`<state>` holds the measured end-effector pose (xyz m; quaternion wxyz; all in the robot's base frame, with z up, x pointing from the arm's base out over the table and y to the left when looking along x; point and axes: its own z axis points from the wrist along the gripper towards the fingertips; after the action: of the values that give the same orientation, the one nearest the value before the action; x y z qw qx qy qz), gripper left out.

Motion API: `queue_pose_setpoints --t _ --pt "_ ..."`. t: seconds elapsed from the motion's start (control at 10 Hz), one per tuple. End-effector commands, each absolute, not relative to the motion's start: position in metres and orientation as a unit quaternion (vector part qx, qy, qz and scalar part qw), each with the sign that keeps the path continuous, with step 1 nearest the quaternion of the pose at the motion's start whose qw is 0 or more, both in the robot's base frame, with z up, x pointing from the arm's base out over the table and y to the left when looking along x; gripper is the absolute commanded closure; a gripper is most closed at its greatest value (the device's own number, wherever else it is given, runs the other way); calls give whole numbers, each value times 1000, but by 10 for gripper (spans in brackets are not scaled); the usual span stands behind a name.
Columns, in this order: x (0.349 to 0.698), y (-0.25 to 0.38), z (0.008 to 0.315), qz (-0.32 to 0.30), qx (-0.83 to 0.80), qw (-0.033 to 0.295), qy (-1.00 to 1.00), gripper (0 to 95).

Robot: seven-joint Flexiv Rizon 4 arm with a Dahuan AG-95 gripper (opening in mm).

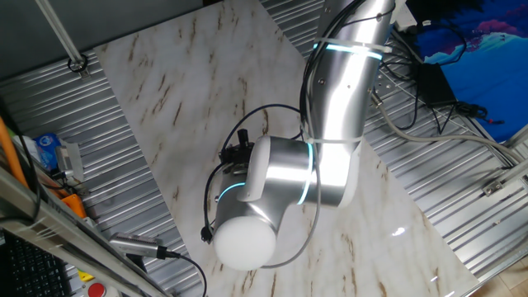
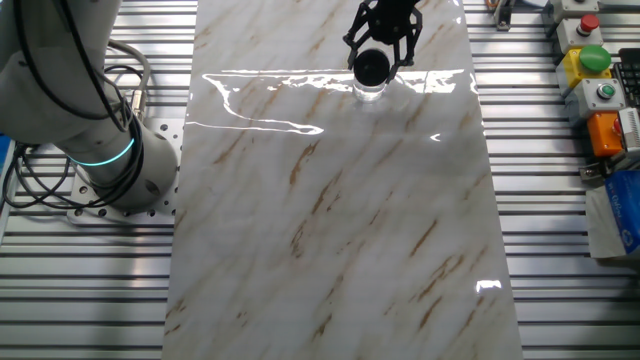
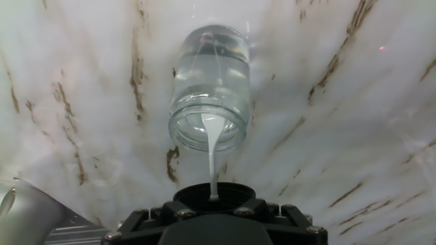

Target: Screw the lid onto the jar

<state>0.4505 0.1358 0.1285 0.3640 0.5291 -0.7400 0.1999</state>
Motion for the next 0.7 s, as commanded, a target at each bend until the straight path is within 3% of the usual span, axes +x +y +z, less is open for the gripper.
queue_pose_setpoints --t 0.1,0.7 --pt "450 137 127 200 529 364 -740 950" --pt "454 140 123 199 530 363 -740 950"
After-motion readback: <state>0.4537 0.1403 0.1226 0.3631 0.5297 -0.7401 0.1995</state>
